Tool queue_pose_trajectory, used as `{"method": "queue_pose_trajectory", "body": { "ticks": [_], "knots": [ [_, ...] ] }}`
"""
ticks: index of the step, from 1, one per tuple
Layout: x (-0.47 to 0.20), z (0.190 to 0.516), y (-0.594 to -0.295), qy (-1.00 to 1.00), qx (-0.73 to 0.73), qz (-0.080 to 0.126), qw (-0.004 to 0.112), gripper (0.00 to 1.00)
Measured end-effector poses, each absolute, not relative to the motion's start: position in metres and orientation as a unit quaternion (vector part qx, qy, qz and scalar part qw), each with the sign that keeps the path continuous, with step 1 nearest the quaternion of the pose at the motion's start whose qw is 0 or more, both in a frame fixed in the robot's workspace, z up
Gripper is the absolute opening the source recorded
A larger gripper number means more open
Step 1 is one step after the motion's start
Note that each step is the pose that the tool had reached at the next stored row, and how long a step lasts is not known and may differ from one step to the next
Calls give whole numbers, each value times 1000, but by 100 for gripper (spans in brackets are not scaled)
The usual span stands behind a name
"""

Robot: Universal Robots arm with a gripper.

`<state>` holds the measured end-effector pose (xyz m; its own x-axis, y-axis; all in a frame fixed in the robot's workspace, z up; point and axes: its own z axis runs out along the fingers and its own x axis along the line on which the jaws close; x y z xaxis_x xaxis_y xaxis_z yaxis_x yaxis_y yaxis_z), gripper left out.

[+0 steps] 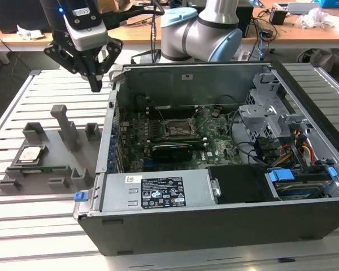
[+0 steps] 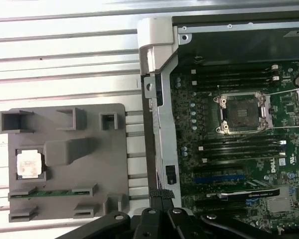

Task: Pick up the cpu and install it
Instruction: 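Reach for the cpu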

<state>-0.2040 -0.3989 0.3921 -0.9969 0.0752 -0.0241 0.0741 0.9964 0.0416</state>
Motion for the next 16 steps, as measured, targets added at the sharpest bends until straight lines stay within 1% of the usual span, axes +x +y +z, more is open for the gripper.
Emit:
{"method": "queue_pose_trajectory", "body": {
  "ticks": [16],
  "knots": [
    [-248, 392, -399, 999, 37, 20, 13, 11]
  ]
}}
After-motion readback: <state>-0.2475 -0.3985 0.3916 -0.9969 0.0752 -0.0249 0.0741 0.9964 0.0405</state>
